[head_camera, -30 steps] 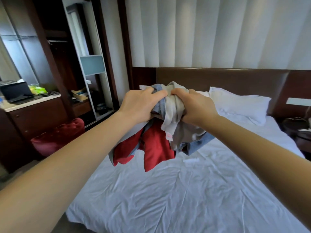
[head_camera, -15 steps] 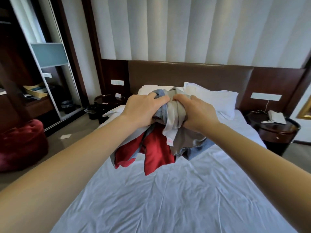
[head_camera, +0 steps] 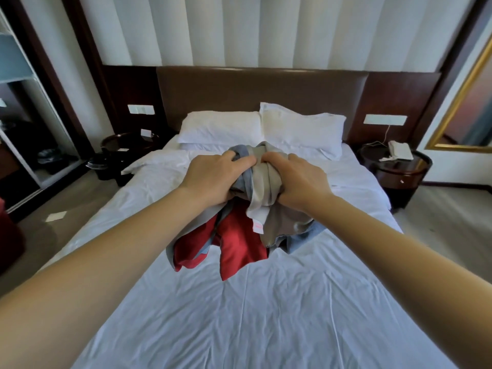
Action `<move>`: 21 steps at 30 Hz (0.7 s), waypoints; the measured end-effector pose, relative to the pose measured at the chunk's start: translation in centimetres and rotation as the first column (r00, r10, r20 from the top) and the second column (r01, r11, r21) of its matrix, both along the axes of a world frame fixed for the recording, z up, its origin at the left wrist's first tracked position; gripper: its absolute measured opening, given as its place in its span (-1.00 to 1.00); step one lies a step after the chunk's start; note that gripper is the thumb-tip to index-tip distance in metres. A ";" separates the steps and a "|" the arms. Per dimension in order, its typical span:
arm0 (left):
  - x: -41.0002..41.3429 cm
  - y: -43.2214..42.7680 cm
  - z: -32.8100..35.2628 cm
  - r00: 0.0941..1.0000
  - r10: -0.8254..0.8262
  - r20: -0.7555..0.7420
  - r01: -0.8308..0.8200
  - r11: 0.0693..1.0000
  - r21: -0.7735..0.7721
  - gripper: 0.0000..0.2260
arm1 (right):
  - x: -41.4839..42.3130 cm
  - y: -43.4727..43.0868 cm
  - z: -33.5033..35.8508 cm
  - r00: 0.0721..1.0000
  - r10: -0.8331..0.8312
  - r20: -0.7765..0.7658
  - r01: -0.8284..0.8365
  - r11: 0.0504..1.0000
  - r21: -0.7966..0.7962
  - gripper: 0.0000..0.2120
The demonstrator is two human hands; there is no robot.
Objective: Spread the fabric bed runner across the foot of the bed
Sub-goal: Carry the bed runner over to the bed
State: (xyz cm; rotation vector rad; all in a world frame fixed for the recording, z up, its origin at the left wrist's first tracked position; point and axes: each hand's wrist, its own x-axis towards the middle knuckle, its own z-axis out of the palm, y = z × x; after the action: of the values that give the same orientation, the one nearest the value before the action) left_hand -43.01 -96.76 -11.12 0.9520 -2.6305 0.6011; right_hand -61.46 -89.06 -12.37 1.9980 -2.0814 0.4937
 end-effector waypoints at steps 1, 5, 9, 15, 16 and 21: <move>0.1 -0.5 -0.5 1.000 -0.015 0.009 0.015 1.000 0.008 -0.35 | 0.2 -0.3 -0.5 1.000 -0.014 0.005 0.014 1.000 0.015 -0.34; 0.6 -2.5 -2.5 0.996 -0.084 0.037 0.083 0.996 0.042 -0.33 | 1.2 -1.1 -2.8 0.997 -0.068 0.036 0.067 0.997 0.047 -0.34; 1.3 -4.3 -5.3 0.989 -0.140 0.055 0.134 0.987 0.093 -0.34 | 2.6 -1.7 -5.3 0.991 -0.132 0.037 0.128 0.987 0.095 -0.35; 2.0 -6.4 -10.8 0.972 -0.228 0.051 0.216 0.960 0.176 -0.36 | 3.9 -2.8 -10.4 0.979 -0.201 0.017 0.195 0.965 0.174 -0.32; 1.9 -6.6 -11.8 0.971 -0.233 0.048 0.221 0.958 0.185 -0.37 | 4.0 -3.0 -11.2 0.978 -0.206 0.011 0.201 0.962 0.183 -0.32; 1.5 -7.3 -16.1 0.966 -0.258 0.023 0.245 0.939 0.241 -0.44 | 3.8 -3.4 -14.9 0.972 -0.234 -0.001 0.228 0.947 0.227 -0.31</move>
State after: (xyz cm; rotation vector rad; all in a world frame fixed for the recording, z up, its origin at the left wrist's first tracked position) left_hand -41.48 -104.01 -27.25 0.6466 -2.8570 0.2595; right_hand -57.65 -92.44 -27.32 1.8302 -2.4445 0.2499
